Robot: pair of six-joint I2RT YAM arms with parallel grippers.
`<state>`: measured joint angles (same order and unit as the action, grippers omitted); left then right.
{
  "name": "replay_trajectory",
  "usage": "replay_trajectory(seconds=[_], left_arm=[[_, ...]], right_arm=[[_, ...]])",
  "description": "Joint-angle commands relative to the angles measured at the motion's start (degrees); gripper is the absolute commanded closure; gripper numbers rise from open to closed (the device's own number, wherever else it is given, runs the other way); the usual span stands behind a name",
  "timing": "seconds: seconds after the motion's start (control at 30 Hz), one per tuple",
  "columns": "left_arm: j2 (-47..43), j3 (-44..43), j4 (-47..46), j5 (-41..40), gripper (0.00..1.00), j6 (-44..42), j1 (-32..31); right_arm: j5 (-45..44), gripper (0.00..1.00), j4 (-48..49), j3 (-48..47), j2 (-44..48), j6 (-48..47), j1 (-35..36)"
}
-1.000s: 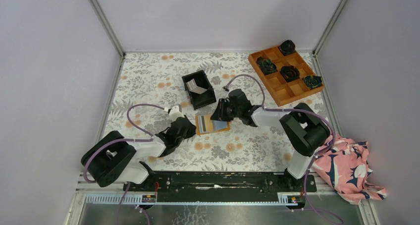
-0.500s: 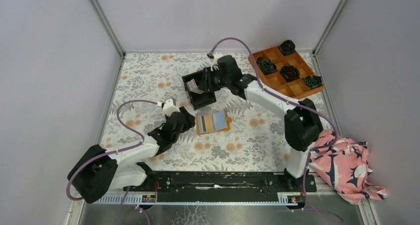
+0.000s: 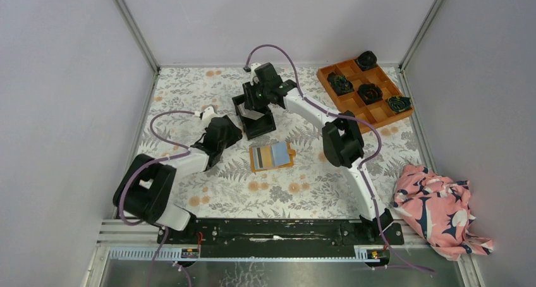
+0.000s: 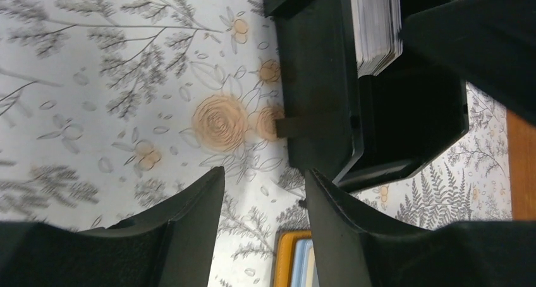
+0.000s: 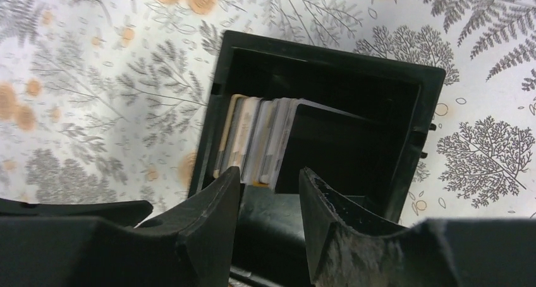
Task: Put the credit cards into the card holder
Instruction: Pick up the credit card from the storage box.
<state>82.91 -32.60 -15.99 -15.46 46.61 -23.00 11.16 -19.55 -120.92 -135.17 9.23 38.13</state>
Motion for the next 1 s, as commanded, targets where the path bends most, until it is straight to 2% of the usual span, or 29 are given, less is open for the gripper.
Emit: replay_trajectory(seconds=[0.0,0.57,0.97], left_arm=[[4.52,-3.53,-7.12,4.67,0.42,-1.49,1.55],[10.89,-5.11,-10.63,8.15,0.43,-0.91,4.17],[12.80,-6.46,-11.15,10.04,0.46,-0.78,4.32]], right_arm=[[-1.17,0.53,-3.32,-7.29,-3.39,-2.36,-1.42],[4.48,0.53,-4.28,-10.77,-9.53,0.24,-2.53],[8.79,0.55,-1.80,-8.02,-6.44,3.86,-2.16]])
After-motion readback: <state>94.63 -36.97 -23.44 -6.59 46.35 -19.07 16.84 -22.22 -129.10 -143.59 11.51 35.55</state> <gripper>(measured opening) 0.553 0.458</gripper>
